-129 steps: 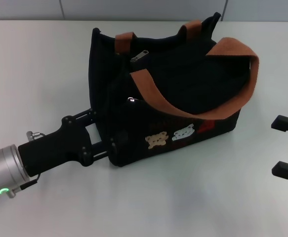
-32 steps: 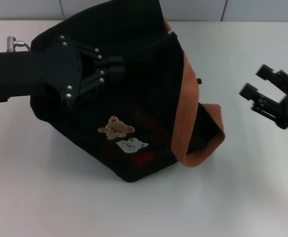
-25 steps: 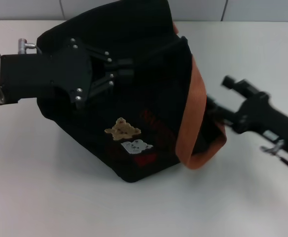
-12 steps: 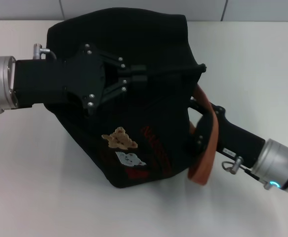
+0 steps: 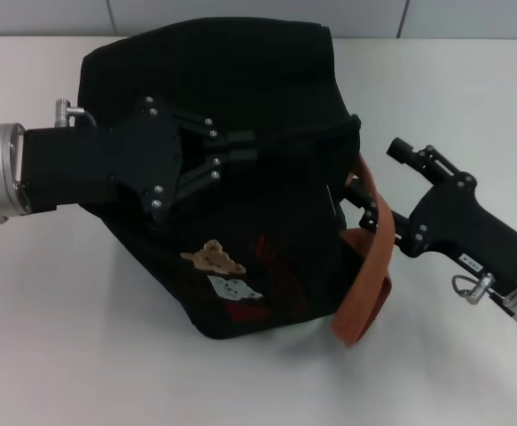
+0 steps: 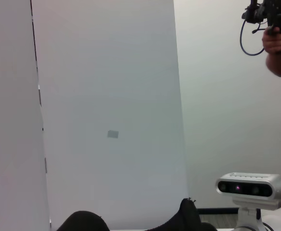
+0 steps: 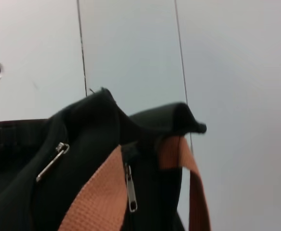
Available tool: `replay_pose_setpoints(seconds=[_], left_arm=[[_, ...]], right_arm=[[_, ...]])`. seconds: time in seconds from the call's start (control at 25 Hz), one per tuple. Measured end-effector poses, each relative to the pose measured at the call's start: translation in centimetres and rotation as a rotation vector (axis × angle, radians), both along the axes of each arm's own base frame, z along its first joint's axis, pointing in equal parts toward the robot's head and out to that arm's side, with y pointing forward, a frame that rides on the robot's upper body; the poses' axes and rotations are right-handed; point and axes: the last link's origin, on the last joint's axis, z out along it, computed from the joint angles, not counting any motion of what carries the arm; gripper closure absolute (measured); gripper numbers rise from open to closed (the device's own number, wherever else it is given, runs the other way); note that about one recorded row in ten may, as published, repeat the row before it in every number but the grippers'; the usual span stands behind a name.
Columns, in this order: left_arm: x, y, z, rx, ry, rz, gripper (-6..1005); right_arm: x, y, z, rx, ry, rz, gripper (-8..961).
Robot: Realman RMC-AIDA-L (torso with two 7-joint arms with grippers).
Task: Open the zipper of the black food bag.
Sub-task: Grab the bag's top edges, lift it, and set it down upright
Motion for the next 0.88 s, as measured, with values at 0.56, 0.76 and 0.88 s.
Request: replay_pose_setpoints(seconds=[0.56,0.76,0.88], left_arm=[[-0.3,-0.4,-0.7,-0.019,-0.061,0.021,911],[-0.4,-0.5,-1.2,-0.035,-0.076,0.033,911],[-0.5,-0.5,-1.3,-0.038,-0.078,0.035,910]], right_arm=[[-2.0,-1.0,-0.9,0.408,-0.307,0.291,114],[-3.1,-1.0,-1.3,0.525,-0.356,0.326,114],[-3.4,-0.8,-1.2,0.535,-0.355,0.339,113]])
